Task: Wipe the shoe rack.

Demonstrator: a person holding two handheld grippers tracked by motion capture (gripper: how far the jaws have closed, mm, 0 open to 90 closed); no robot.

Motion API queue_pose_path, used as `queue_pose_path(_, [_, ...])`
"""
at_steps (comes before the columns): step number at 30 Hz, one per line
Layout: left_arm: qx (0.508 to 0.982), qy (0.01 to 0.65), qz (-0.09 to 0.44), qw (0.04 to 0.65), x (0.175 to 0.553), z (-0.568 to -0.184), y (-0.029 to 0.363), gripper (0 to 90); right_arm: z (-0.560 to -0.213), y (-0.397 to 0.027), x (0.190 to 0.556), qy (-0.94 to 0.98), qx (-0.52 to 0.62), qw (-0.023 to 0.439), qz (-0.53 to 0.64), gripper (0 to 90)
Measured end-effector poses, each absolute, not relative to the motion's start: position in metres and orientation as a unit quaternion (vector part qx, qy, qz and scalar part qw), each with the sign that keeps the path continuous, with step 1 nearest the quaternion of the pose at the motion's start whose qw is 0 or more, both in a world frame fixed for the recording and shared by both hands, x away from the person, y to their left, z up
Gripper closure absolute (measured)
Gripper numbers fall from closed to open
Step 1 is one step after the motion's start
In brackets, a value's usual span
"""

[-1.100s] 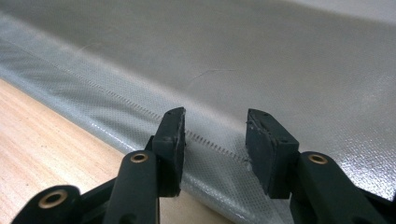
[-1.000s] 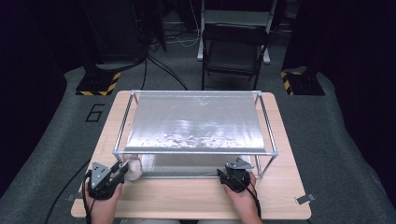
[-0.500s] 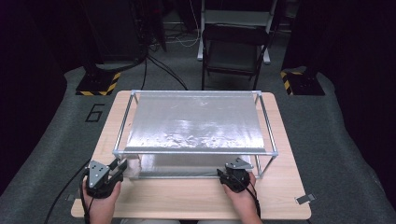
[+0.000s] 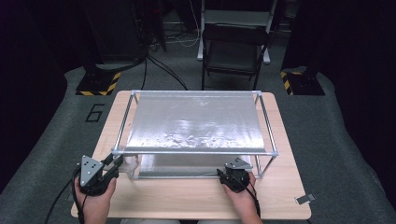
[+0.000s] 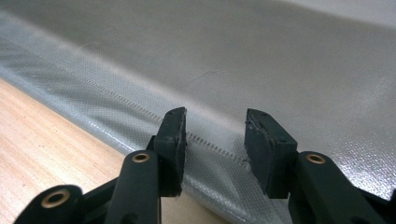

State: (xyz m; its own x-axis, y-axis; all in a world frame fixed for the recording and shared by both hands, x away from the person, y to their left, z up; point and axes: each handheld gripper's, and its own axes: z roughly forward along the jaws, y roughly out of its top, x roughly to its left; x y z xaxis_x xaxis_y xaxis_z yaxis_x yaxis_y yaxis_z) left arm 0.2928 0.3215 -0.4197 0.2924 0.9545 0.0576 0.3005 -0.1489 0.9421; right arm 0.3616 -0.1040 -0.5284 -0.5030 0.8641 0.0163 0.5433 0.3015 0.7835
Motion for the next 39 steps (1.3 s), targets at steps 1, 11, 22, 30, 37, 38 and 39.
queue_pose_path(1, [0.663, 0.471, 0.362, 0.455, 0.293, -0.421, 0.322, 67.1, -0.528, -0.104, 0.362, 0.778, 0.452, 0.211, 0.381, 58.4])
queue_pose_path(11, [0.681, 0.499, 0.328, 0.424, 0.300, -0.484, 0.319, 68.8, -0.528, -0.104, 0.361, 0.776, 0.453, 0.212, 0.383, 58.4])
queue_pose_path(22, [0.688, 0.504, 0.316, 0.415, 0.295, -0.488, 0.321, 68.4, -0.529, -0.104, 0.361, 0.776, 0.452, 0.210, 0.386, 58.4])
queue_pose_path(30, [0.676, 0.485, 0.342, 0.437, 0.287, -0.451, 0.323, 67.6, -0.528, -0.103, 0.361, 0.777, 0.454, 0.210, 0.382, 58.5])
queue_pose_path(37, [0.669, 0.479, 0.352, 0.446, 0.275, -0.426, 0.329, 67.7, -0.528, -0.103, 0.361, 0.775, 0.455, 0.214, 0.383, 58.6])
queue_pose_path(38, [0.669, 0.479, 0.352, 0.446, 0.275, -0.426, 0.329, 67.7, -0.528, -0.103, 0.361, 0.775, 0.455, 0.214, 0.383, 58.6])
queue_pose_path(39, [0.669, 0.479, 0.354, 0.445, 0.272, -0.421, 0.331, 67.8, -0.528, -0.103, 0.361, 0.775, 0.454, 0.214, 0.383, 58.6])
